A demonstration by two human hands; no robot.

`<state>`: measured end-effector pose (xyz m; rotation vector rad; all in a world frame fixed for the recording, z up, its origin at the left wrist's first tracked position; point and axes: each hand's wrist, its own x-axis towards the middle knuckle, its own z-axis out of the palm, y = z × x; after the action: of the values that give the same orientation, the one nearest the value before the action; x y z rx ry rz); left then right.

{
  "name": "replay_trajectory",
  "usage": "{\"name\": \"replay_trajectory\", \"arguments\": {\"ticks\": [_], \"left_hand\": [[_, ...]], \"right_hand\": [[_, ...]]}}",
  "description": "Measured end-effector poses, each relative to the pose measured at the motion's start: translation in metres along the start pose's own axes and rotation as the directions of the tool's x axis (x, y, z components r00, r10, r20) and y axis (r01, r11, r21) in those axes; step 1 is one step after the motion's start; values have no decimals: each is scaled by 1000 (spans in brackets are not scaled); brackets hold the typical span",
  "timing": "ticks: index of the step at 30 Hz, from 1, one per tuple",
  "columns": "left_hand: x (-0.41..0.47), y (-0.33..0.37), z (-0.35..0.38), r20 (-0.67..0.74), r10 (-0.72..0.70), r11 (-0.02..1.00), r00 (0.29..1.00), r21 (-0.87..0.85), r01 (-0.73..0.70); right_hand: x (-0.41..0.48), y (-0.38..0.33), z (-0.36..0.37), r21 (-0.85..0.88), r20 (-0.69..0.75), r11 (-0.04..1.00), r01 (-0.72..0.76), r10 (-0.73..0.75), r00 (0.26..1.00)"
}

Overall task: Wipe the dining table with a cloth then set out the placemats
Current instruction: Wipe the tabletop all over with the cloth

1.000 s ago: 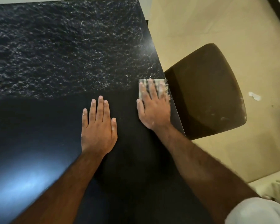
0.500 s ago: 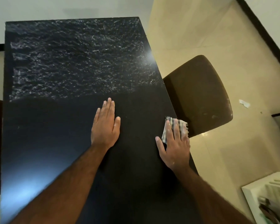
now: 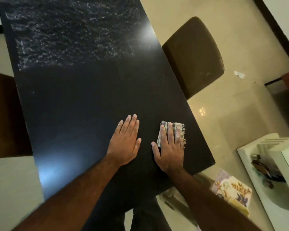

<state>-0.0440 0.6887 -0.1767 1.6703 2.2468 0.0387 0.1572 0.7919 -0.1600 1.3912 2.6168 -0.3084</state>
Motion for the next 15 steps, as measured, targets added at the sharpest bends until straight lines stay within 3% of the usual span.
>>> {"name": "replay_trajectory", "arguments": {"ticks": [7,15], "left_hand": [[-89,24,36,51,57,998,997,-1,-57],[-198,62,65,118,-50,997,992,-51,56]], "right_hand": [[-75,-20,27,16,45,985,173,-174,984],[-166,-9,42,6,181,894,449,-443,878]]}}
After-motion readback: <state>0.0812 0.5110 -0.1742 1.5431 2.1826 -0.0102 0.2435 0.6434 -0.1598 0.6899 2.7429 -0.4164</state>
